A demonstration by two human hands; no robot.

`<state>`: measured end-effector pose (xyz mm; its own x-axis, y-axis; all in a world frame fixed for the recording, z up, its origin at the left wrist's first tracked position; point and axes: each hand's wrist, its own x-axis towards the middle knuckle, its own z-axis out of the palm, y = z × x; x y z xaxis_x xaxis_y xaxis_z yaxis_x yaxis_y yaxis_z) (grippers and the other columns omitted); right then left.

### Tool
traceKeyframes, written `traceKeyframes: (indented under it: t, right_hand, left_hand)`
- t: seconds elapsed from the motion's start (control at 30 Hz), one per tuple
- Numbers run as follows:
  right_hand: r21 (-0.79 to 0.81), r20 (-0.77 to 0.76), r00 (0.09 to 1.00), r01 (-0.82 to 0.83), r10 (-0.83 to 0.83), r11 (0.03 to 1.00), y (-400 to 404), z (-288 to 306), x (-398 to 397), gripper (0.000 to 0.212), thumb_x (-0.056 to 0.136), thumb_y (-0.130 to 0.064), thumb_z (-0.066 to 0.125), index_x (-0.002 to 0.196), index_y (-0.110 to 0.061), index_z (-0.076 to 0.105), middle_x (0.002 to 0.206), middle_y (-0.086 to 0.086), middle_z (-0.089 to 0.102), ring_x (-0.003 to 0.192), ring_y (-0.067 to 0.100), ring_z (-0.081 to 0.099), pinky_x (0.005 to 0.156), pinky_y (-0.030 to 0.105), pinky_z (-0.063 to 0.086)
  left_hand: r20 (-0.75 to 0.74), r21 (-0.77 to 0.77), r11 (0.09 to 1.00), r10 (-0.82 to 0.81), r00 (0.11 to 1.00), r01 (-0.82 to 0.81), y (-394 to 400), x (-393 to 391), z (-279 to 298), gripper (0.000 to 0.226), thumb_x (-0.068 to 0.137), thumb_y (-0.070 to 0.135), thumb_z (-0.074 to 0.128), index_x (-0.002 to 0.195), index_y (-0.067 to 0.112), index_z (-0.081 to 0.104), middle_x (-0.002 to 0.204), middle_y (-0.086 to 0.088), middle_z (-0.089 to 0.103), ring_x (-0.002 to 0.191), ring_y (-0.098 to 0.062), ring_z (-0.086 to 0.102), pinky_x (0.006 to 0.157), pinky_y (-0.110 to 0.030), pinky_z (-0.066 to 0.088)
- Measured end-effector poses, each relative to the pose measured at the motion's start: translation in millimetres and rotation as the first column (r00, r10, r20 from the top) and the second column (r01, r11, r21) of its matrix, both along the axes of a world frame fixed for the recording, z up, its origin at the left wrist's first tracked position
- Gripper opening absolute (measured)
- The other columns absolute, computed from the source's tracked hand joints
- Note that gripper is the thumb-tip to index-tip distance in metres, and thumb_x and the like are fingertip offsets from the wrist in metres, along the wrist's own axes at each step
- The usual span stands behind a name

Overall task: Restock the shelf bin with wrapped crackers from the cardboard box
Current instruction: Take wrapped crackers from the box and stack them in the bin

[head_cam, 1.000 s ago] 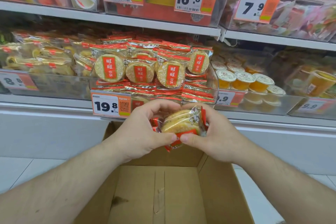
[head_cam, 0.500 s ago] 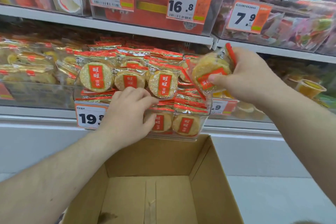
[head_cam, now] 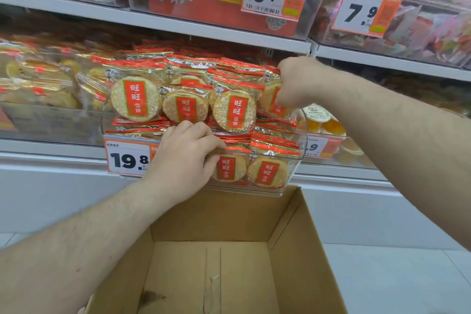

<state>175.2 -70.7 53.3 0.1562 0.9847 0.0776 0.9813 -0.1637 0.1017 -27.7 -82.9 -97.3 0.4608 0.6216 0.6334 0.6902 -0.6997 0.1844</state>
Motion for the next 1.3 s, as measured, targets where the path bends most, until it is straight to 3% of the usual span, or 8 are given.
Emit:
traceKeyframes:
  t: [0.17,0.3,0.6,0.8,0.93,1.03,1.17,1.3]
  right_hand:
    - [0.096,0.117,0.988,-0.111,0.099,0.989,23,-19,17,0.074,0.077,-0.037,0.079,0.134,-0.011,0.039,0.131,0.014,0.044,0.117,0.036,0.048,0.097,0.049,0.041]
    - [0.323,0.080,0.989,-0.144,0.125,0.935,21,-37,26,0.058,0.074,-0.038,0.082,0.119,-0.011,0.056,0.116,0.011,0.059,0.107,0.033,0.057,0.090,0.045,0.049]
    - [0.183,0.113,0.982,-0.171,0.152,0.968,19,-55,24,0.047,0.093,-0.027,0.061,0.135,-0.013,0.047,0.129,0.012,0.060,0.116,0.033,0.056,0.091,0.041,0.048]
    - [0.018,0.163,0.979,-0.126,0.121,0.992,19,-55,24,0.073,0.098,-0.028,0.049,0.156,-0.012,0.007,0.164,0.006,0.013,0.151,0.024,0.007,0.121,0.052,0.004]
    - [0.038,0.140,0.986,-0.098,0.092,0.994,14,-53,23,0.086,0.093,-0.030,0.051,0.156,-0.012,-0.004,0.165,0.006,-0.001,0.151,0.023,-0.006,0.121,0.052,-0.002]
    - [0.221,0.060,0.993,-0.110,0.099,0.969,0,-49,21,0.081,0.083,-0.020,0.052,0.153,-0.009,0.013,0.161,0.010,0.016,0.150,0.027,0.009,0.121,0.052,0.009]
    - [0.647,0.080,0.943,-0.296,0.323,0.703,-43,-67,5,0.038,0.073,-0.013,0.052,0.107,-0.005,0.066,0.103,0.012,0.066,0.096,0.036,0.057,0.081,0.045,0.045]
    - [0.543,0.110,0.918,-0.376,0.381,0.751,-68,-104,-23,0.022,0.076,-0.031,0.060,0.079,-0.012,0.070,0.075,0.004,0.062,0.070,0.029,0.061,0.061,0.035,0.048]
  left_hand:
    - [0.016,-0.013,1.000,-0.002,1.000,0.002,-1,1,0,0.020,0.079,0.012,0.077,0.097,0.019,0.073,0.089,0.003,0.060,0.087,-0.027,0.053,0.075,-0.036,0.033]
    - [0.019,-0.005,1.000,-0.004,1.000,0.004,0,1,-1,0.020,0.079,0.011,0.077,0.097,0.019,0.073,0.090,0.003,0.060,0.088,-0.027,0.053,0.075,-0.036,0.033]
    - [0.017,0.007,1.000,-0.006,1.000,0.006,-1,2,-2,0.020,0.078,0.009,0.077,0.096,0.018,0.073,0.089,0.003,0.060,0.086,-0.026,0.052,0.074,-0.036,0.032]
    - [0.016,0.001,1.000,-0.002,1.000,0.002,-2,2,0,0.019,0.080,0.011,0.076,0.097,0.018,0.073,0.089,0.004,0.060,0.087,-0.025,0.052,0.075,-0.035,0.033]
    - [0.003,0.008,1.000,-0.017,1.000,0.017,-2,-1,2,0.020,0.080,0.014,0.075,0.100,0.020,0.073,0.090,0.004,0.060,0.087,-0.025,0.053,0.075,-0.035,0.034]
    - [0.012,0.035,0.999,0.003,1.000,-0.004,-3,-8,7,0.020,0.081,0.024,0.068,0.101,0.021,0.072,0.091,0.005,0.058,0.087,-0.023,0.052,0.074,-0.036,0.036]
    - [0.002,0.009,0.998,0.060,0.998,-0.060,-1,-31,20,0.023,0.080,0.036,0.061,0.095,0.023,0.071,0.090,0.007,0.059,0.090,-0.021,0.053,0.076,-0.035,0.034]
    - [-0.088,-0.114,0.981,0.144,0.986,-0.154,8,-54,28,0.016,0.084,0.042,0.067,0.091,0.028,0.071,0.093,0.010,0.060,0.096,-0.020,0.053,0.080,-0.037,0.035]
